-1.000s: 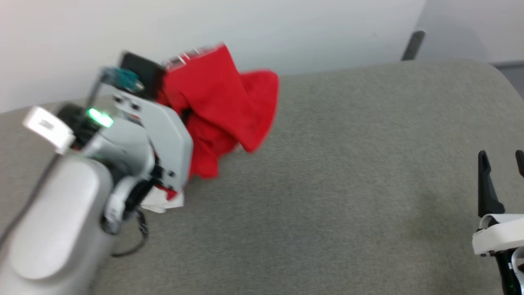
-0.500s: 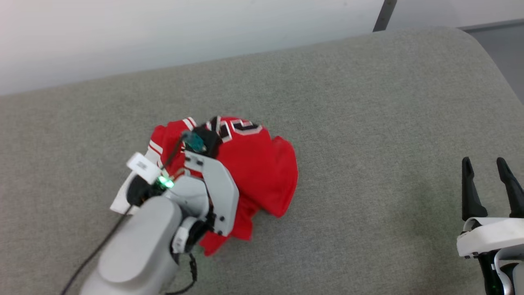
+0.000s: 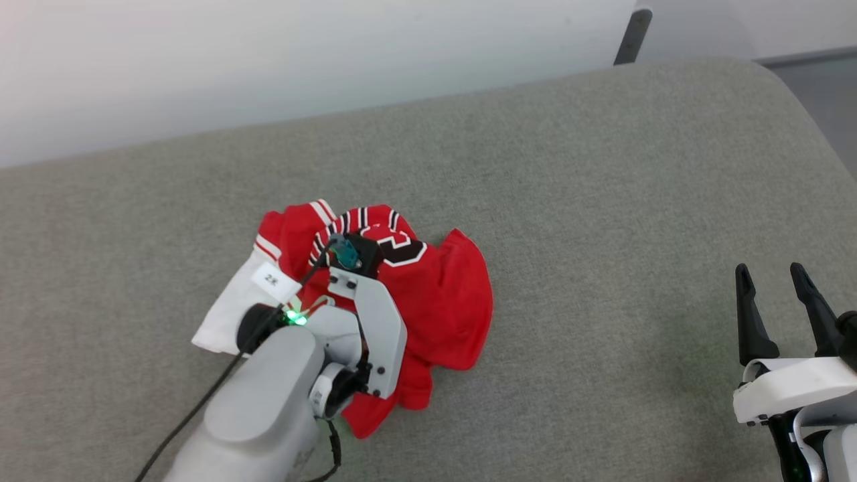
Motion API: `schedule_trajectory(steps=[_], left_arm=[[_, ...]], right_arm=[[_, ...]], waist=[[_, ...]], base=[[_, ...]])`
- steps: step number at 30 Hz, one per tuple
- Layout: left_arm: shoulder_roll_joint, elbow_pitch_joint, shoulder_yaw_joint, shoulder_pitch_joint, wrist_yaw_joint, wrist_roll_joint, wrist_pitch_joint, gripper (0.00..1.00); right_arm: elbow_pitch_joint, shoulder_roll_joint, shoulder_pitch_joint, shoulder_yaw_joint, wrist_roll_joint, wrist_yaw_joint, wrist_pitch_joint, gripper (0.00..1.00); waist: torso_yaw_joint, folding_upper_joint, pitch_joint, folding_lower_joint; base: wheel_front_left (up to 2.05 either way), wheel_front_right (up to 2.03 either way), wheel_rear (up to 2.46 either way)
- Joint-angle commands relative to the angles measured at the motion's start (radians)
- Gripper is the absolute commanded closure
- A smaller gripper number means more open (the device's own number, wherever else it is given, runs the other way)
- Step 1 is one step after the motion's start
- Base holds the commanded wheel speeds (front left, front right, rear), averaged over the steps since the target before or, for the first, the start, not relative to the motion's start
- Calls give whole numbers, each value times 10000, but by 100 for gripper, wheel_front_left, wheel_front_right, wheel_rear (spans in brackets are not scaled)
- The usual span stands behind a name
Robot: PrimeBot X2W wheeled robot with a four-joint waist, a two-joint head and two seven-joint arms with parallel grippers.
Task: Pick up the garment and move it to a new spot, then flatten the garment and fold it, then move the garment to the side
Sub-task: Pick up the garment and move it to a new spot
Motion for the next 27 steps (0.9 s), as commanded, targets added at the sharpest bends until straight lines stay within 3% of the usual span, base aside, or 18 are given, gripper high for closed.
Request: schedule_trajectory(steps=[1, 8, 16, 27], left_arm=[[-75, 248, -93, 104, -144, -47, -66, 1], [-49, 184, -97, -55, -595, -211, -295, 0], [523, -1165, 247, 423, -708, -462, -873, 0], [1843, -3652, 1483, 1882, -236, -485, -2973, 0]], right_arm=[[35, -87, -41, 73, 42, -3, 2, 0], [25, -326, 256, 257, 2, -3, 172, 0], [-184, -451, 543, 531, -13, -3, 412, 0], [-197, -542, 908, 750, 131, -3, 377, 0]], waist=[[180, 0, -242, 0], [696, 0, -971, 0], [1372, 0, -1799, 0], [2176, 0, -2376, 0]], base=[[0, 0, 0], [0, 0, 0], [0, 0, 0], [0, 0, 0]])
